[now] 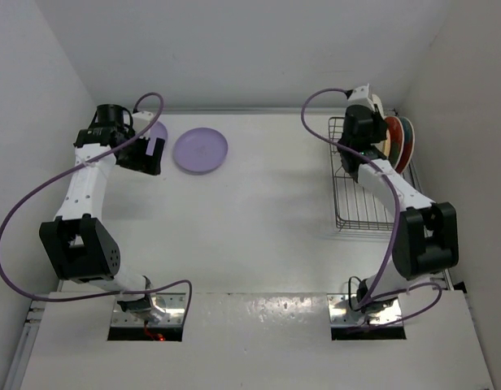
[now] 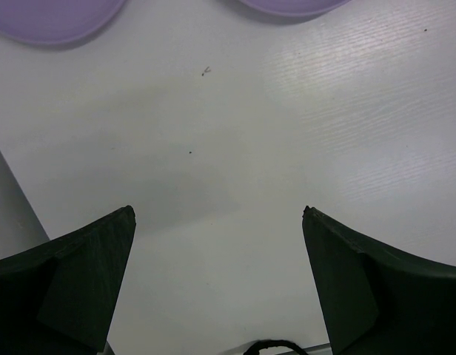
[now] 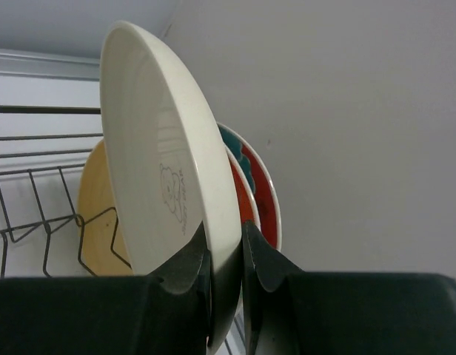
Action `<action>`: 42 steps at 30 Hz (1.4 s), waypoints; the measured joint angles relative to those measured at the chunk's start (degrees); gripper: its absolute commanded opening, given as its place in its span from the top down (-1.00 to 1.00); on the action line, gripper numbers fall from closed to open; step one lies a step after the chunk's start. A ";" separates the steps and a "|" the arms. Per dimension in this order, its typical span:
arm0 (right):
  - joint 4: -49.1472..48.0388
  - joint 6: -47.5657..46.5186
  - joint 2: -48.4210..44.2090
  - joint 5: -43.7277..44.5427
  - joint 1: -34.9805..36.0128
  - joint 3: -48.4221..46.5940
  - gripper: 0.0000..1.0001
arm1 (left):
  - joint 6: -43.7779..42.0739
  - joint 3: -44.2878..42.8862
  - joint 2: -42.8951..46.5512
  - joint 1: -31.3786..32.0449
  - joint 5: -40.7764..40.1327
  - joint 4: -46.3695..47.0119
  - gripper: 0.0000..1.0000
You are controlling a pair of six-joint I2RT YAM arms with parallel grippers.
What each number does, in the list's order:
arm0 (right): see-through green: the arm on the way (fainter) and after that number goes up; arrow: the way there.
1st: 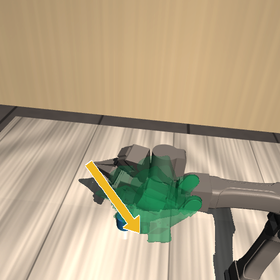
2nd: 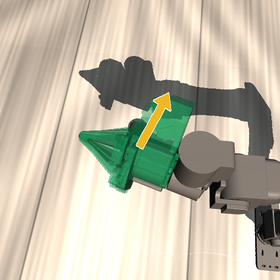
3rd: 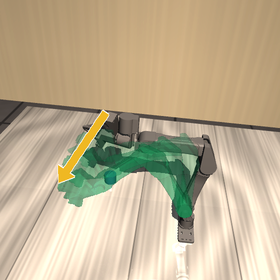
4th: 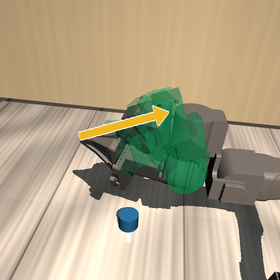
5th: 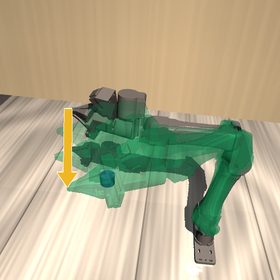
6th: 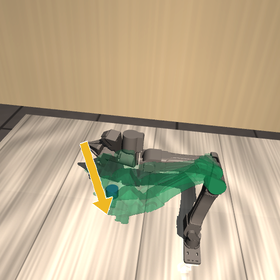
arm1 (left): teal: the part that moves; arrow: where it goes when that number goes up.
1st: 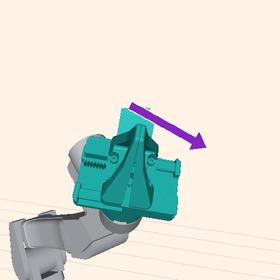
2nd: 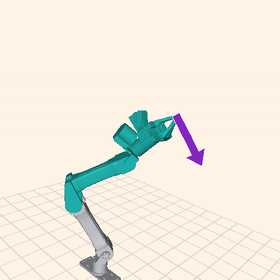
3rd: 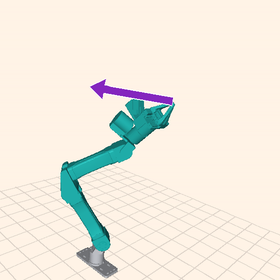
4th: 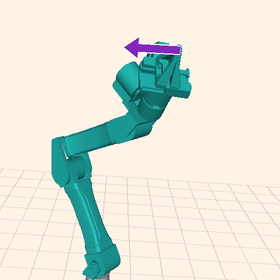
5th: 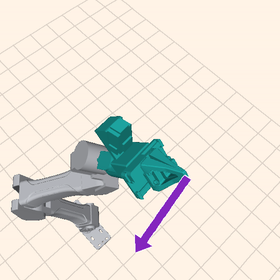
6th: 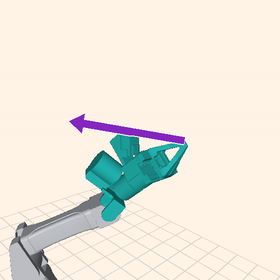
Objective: Load the plates into the dish rack
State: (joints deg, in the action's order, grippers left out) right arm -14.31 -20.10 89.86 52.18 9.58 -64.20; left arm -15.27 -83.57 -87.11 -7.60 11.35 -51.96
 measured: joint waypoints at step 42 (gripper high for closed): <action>31.78 30.47 -9.42 -13.22 -2.95 -5.40 -0.59 | 5.46 -15.45 -28.89 4.42 0.35 6.08 -0.74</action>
State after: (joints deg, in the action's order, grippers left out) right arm 17.47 10.37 80.44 38.96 6.63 -69.60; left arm -9.80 -99.02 -116.01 -3.18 11.70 -45.89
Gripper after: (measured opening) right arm 0.778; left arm 0.875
